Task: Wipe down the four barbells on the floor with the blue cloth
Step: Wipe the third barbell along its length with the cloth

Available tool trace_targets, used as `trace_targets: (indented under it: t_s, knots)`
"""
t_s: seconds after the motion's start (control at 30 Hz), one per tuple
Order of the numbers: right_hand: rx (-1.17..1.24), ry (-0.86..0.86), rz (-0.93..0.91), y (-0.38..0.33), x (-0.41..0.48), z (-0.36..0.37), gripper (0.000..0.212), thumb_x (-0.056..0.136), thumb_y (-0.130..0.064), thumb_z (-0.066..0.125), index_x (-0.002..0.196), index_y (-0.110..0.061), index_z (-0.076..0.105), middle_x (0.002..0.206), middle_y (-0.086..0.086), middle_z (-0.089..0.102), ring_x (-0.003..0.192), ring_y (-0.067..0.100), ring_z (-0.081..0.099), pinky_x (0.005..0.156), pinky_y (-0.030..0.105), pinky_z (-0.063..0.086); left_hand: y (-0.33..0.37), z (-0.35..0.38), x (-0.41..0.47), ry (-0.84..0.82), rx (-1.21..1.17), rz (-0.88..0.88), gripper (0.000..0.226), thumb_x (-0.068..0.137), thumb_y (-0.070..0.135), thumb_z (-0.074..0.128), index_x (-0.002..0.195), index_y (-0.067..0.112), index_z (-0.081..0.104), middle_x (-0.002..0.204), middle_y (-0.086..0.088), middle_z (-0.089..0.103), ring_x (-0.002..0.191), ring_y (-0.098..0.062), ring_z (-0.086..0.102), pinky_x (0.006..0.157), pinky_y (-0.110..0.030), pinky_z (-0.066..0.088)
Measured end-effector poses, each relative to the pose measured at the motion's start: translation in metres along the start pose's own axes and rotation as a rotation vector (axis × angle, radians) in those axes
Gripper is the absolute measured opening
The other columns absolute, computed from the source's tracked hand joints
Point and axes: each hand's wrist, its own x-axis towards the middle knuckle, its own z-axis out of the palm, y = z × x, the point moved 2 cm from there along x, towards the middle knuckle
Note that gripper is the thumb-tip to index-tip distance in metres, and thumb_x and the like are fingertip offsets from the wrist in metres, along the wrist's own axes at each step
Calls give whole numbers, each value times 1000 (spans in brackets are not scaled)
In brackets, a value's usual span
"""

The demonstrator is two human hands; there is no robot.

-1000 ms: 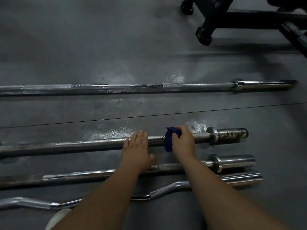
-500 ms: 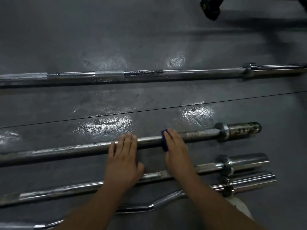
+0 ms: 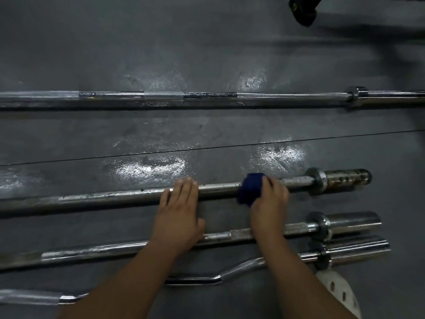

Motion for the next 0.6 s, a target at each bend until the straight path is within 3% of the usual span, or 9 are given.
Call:
trace_targets:
  t_s: [0.07,0.17,0.27,0.33,0.4,0.47,0.6]
  knots:
    - [14,14,78,-18,-10,9,57,71,10,58,127,0,58,134,16,53,120,32,39,106,42,37,-2,0,1,9,15,-4,90,68,39,47,152,8,35,160,-11,31,147,-27,30,117,-49,23]
    - [84,-106,-175,-79,-32,27,53,66,2,57,119,-5,61,125,10,59,110,27,42,101,37,41,-7,3,0,30,9,25,93,60,32,61,146,2,42,154,-16,39,141,-32,39,115,-48,31]
    - [96,-215,-435,-83,-29,24,55,68,-2,53,122,-4,61,128,10,58,111,29,48,102,38,43,-13,1,-2,53,11,48,92,62,28,59,147,0,40,155,-18,38,143,-33,35,119,-43,24]
    - [29,-145,-334,-49,-16,17,57,65,5,60,122,-4,61,126,11,59,110,28,47,99,42,47,-15,-1,-4,50,37,67,93,61,28,55,148,1,39,156,-17,35,145,-31,33,120,-42,20]
    - [25,-69,-51,-24,-12,9,61,68,10,62,128,-3,58,132,13,56,117,29,43,104,44,43,-16,-2,-6,44,67,57,93,62,29,55,149,3,38,157,-15,35,145,-31,32,119,-45,20]
    - [32,-63,30,-45,-22,16,58,68,8,61,125,-2,60,131,14,56,118,35,46,104,44,42,-17,-2,-7,46,74,33,92,62,30,55,149,3,39,157,-15,35,144,-32,34,118,-49,24]
    - [104,-244,-443,-115,-50,31,48,68,0,56,116,-8,61,122,9,59,109,32,53,94,41,48,-20,-1,-8,64,52,52,87,68,32,57,146,-1,41,153,-20,40,140,-36,40,115,-47,22]
